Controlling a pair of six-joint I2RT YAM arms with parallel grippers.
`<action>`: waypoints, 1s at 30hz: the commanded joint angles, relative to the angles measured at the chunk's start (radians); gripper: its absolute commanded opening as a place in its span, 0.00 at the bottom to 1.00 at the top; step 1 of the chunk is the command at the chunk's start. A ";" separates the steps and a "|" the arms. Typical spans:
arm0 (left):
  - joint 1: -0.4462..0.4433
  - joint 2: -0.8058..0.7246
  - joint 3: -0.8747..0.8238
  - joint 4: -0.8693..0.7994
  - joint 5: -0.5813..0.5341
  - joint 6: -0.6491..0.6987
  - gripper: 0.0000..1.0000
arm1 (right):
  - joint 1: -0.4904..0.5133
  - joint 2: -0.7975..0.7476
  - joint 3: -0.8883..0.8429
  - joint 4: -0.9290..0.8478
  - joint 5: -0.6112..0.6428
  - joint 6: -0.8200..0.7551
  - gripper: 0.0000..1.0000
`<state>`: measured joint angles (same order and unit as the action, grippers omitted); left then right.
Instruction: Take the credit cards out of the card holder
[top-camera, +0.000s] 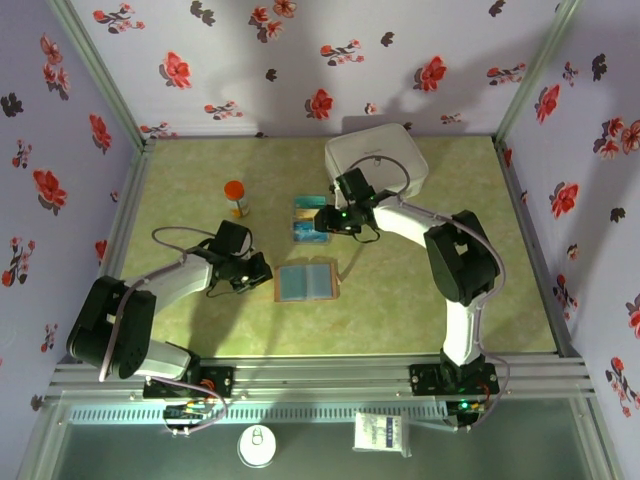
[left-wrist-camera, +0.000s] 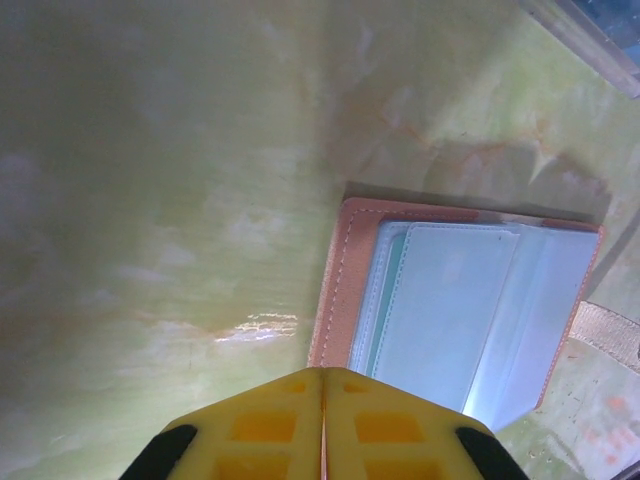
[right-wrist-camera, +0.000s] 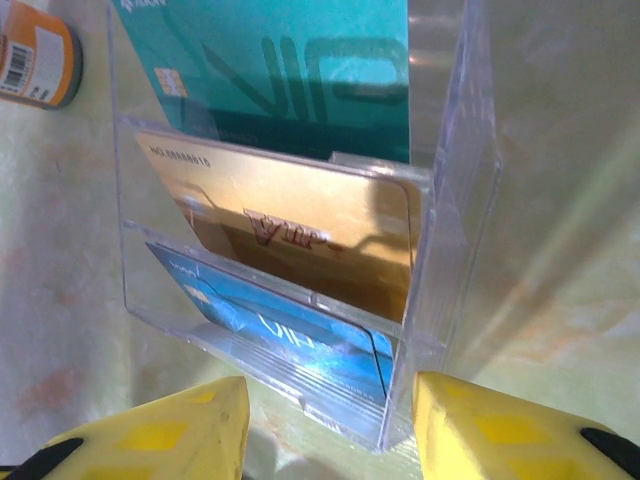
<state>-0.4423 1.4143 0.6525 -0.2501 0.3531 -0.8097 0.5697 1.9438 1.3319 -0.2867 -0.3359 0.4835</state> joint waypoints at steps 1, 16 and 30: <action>-0.007 -0.002 0.006 0.010 0.023 -0.010 0.08 | 0.015 -0.086 -0.021 -0.065 0.039 0.025 0.46; -0.069 0.060 0.000 0.037 0.044 -0.015 0.02 | 0.157 -0.181 -0.151 -0.032 0.005 0.193 0.37; -0.070 0.097 -0.019 0.028 0.011 -0.013 0.00 | 0.285 -0.070 -0.145 0.046 -0.049 0.333 0.27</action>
<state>-0.5064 1.5043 0.6533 -0.2150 0.3782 -0.8101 0.8391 1.8435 1.1751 -0.2539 -0.3687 0.7719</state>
